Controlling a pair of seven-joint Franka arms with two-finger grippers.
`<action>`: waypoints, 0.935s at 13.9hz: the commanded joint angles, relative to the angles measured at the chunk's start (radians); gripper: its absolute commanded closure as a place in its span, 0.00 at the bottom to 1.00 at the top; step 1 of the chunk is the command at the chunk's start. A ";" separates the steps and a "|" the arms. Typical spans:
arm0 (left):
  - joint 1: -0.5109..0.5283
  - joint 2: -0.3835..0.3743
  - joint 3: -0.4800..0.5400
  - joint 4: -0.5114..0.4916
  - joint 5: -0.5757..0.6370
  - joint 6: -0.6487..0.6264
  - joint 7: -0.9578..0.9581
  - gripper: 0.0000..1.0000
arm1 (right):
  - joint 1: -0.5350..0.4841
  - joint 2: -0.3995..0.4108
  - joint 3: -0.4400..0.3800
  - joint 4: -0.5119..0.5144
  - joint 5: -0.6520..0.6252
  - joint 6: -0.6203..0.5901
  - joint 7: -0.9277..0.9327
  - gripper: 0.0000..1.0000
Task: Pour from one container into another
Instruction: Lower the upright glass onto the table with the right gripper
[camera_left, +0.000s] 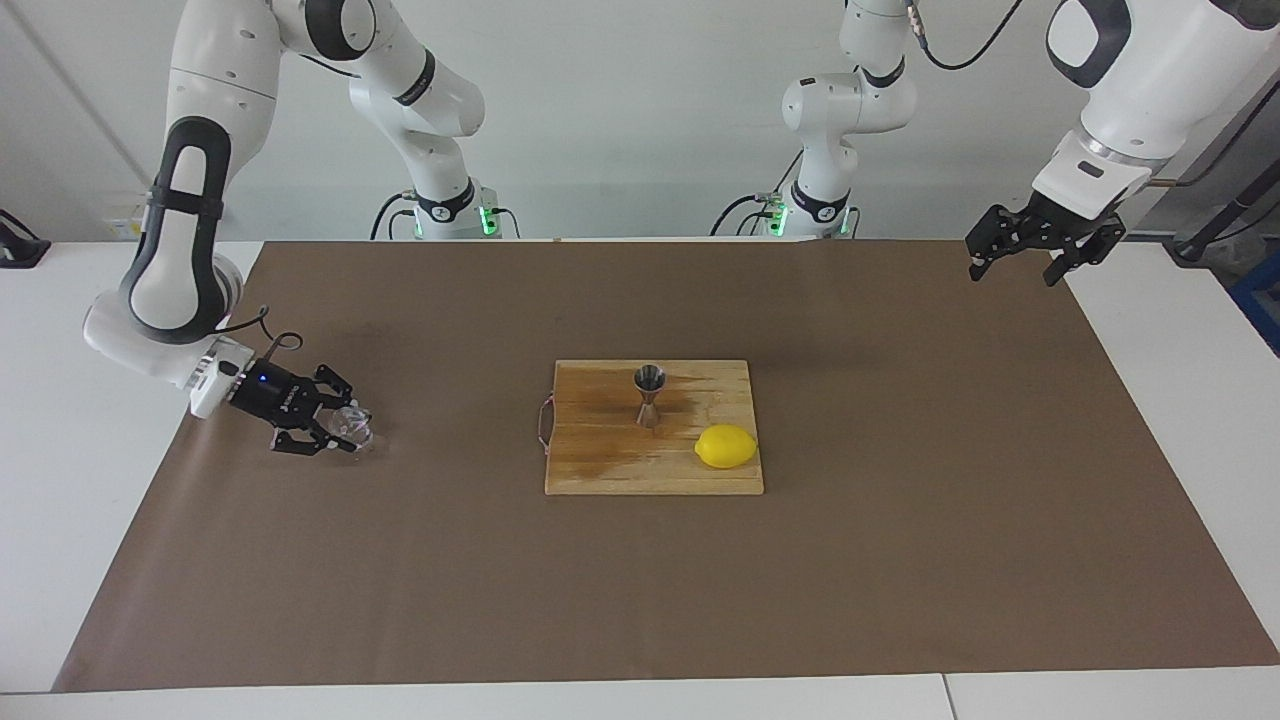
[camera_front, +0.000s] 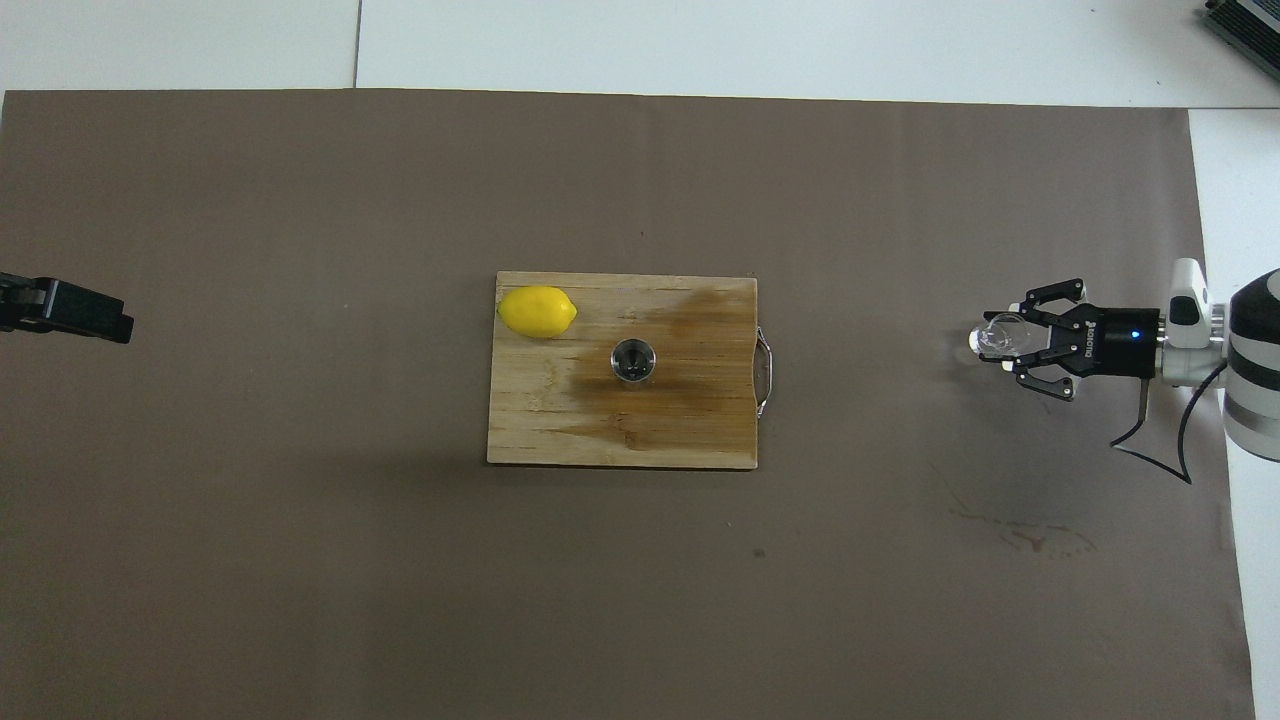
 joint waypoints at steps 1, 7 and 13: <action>0.001 -0.025 0.000 -0.025 0.015 0.001 -0.003 0.00 | -0.009 0.024 0.001 0.007 0.030 -0.015 -0.039 0.90; 0.001 -0.025 0.000 -0.025 0.015 0.001 -0.003 0.00 | -0.012 0.027 0.001 0.004 0.036 0.005 -0.051 0.86; 0.001 -0.025 0.000 -0.025 0.015 0.001 -0.003 0.00 | -0.012 0.026 0.001 -0.013 0.050 0.044 -0.079 0.81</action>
